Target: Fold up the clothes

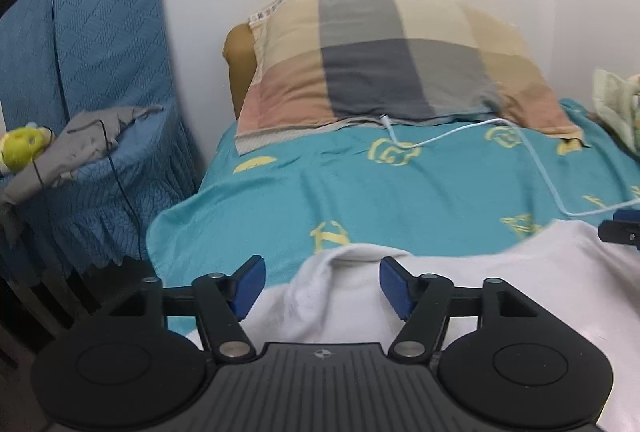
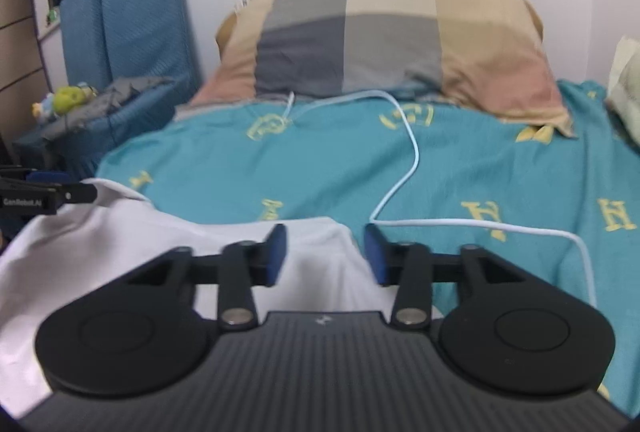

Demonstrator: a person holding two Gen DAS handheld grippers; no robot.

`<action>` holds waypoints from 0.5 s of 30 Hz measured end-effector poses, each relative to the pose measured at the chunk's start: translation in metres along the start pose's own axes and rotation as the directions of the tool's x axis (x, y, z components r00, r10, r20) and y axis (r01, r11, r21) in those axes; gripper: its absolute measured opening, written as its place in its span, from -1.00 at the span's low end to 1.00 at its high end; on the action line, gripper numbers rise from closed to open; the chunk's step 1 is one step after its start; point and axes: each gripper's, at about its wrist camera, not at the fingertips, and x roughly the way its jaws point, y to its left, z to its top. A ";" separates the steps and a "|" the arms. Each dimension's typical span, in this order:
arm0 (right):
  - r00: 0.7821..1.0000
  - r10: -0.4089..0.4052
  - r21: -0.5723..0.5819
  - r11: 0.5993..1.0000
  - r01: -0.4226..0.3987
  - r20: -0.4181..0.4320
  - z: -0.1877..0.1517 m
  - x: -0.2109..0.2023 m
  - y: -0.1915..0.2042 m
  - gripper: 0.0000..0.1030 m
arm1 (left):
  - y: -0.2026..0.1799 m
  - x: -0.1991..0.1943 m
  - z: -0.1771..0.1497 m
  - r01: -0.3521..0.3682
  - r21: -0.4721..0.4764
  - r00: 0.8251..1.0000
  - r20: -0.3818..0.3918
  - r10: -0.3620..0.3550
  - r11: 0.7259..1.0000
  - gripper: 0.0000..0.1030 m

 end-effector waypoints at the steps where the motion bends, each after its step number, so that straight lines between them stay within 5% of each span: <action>1: 1.000 -0.001 0.008 1.000 0.001 0.000 0.000 -0.011 0.002 -0.07 | -0.003 -0.014 -0.001 0.006 0.004 1.000 0.003 -0.006 1.000 0.36; 10: 1.000 0.007 0.077 0.997 -0.009 0.019 -0.028 -0.164 0.035 -0.07 | -0.014 -0.188 -0.038 0.050 -0.069 0.999 0.023 -0.049 0.996 0.50; 15: 1.000 0.002 0.126 0.992 -0.001 -0.009 -0.064 -0.270 0.052 -0.07 | 0.000 -0.297 -0.090 0.061 -0.151 0.998 -0.010 -0.063 0.987 0.53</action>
